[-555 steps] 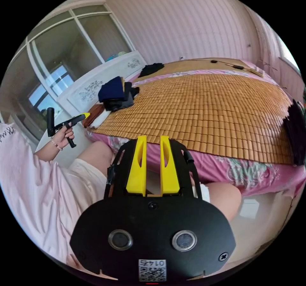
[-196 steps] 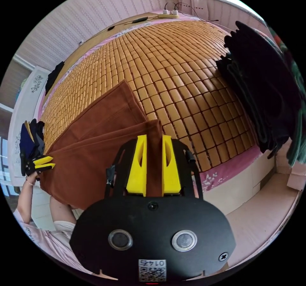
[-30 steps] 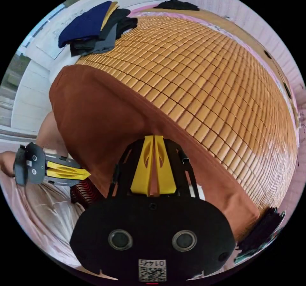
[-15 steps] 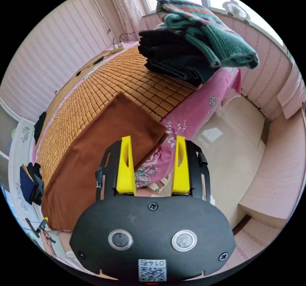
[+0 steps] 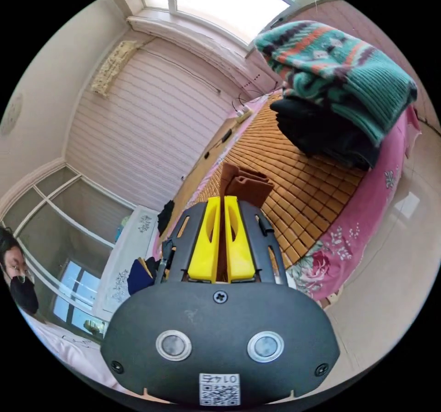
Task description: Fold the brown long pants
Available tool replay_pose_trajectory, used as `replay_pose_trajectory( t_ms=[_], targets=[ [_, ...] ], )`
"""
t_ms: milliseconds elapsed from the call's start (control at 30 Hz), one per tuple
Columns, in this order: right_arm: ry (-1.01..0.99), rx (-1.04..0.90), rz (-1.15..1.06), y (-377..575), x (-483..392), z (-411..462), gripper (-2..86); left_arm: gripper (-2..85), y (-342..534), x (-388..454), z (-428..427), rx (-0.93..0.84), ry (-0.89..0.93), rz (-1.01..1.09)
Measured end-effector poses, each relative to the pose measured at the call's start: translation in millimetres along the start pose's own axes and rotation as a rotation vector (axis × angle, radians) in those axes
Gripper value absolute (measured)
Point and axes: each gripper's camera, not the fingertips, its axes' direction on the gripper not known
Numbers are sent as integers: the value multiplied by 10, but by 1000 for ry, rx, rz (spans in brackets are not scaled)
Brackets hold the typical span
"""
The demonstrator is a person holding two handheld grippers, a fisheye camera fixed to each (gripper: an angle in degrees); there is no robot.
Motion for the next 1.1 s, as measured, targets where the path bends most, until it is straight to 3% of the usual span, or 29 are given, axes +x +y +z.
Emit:
replay_pose_trajectory(
  t_ms=[133,300,400,500,567,667,733,900,1100],
  targets=[
    [-119,97,-157,-305,-552,-320,7,-10,-226,447,223,-84,121,129],
    [-106,16,-537,-259,-1660,-273,9,-10,-348,1112,355,-13,222,151],
    [-229,-113,-767,247,-2422,138,12,-10,-382,1412,375,-1,293,184],
    [-460,-379,-917,1186,-3029,825,18,-10,-329,1420,233,13,419,181],
    [-559,-715,-989,2229,-3306,1523,28,-10,-172,1196,-6,64,451,142],
    [-414,-1138,-1027,3511,-3266,2260,28,-10,99,782,-289,106,356,122],
    [-299,-1226,-1092,4038,-3207,2417,30,-9,271,523,-421,118,339,94],
    [-184,-1291,-1187,4654,-3245,2520,54,-5,598,409,-627,130,331,109],
    [-99,-1265,-1185,4876,-3379,2658,58,66,742,1150,-778,181,262,252]
  ],
)
